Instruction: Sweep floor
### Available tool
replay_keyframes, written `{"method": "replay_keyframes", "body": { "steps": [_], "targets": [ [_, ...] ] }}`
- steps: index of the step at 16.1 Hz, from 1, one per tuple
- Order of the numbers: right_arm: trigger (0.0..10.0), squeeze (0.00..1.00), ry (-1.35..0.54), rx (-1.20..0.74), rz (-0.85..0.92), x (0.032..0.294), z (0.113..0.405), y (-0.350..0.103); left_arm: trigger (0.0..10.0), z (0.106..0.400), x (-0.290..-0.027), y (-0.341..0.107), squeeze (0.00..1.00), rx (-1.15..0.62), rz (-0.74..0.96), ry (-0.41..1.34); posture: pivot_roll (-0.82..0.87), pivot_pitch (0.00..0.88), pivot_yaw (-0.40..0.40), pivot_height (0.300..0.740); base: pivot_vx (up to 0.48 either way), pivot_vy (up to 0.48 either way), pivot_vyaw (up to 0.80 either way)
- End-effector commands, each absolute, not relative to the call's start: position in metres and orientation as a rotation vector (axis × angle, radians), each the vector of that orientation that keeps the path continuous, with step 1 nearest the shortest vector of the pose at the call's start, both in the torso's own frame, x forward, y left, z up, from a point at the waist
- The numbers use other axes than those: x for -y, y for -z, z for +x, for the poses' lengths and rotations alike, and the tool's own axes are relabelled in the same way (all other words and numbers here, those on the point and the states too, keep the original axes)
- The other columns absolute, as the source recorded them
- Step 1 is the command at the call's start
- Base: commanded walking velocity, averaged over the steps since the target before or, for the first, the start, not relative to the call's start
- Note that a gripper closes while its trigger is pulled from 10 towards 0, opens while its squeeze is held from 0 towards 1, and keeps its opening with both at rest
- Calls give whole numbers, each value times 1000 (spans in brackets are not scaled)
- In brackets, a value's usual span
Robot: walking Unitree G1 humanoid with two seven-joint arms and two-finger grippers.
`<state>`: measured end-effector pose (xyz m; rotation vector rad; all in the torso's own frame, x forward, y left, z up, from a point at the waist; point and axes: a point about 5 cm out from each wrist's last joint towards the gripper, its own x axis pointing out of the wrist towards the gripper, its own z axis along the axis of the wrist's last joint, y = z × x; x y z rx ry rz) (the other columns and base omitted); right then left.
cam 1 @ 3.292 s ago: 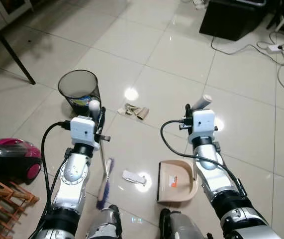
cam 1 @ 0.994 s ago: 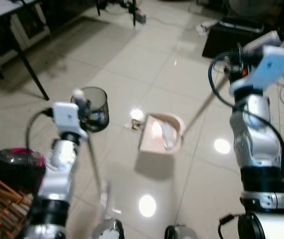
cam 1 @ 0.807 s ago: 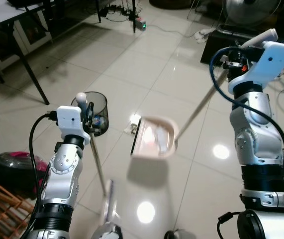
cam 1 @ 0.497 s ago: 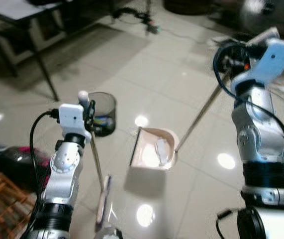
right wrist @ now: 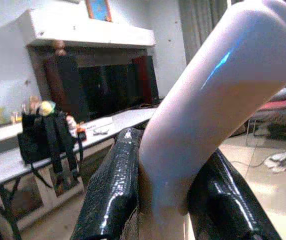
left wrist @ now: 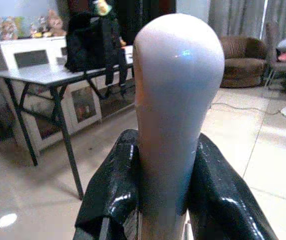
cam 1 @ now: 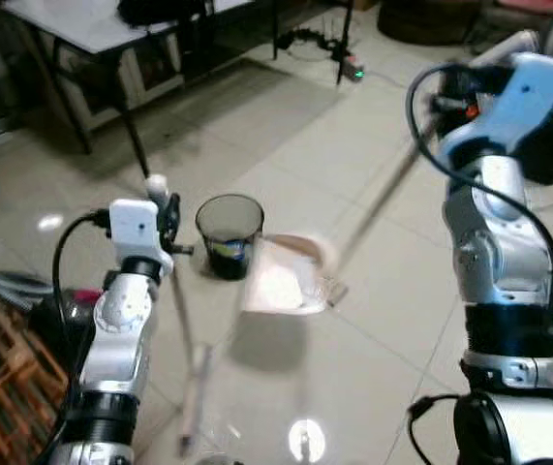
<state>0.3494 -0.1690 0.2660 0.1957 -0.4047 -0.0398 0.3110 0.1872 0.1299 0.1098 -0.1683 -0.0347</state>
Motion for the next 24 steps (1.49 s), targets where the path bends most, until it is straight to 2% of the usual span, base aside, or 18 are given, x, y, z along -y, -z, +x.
{"method": "replay_keyframes", "body": {
  "steps": [1, 24],
  "targets": [
    [10000, 0, 90, 477, 200, 184, 344, -283, 10000, 315, -177, -139, 0, 206, 103, 62, -69, 0, 16, 740, 446, 0, 0],
    [10000, 0, 117, 519, 219, 188, 346, -293, 10000, 318, -174, -139, 0, 191, 95, 81, -77, 0, 36, 740, 449, 0, 35]
  ]
}}
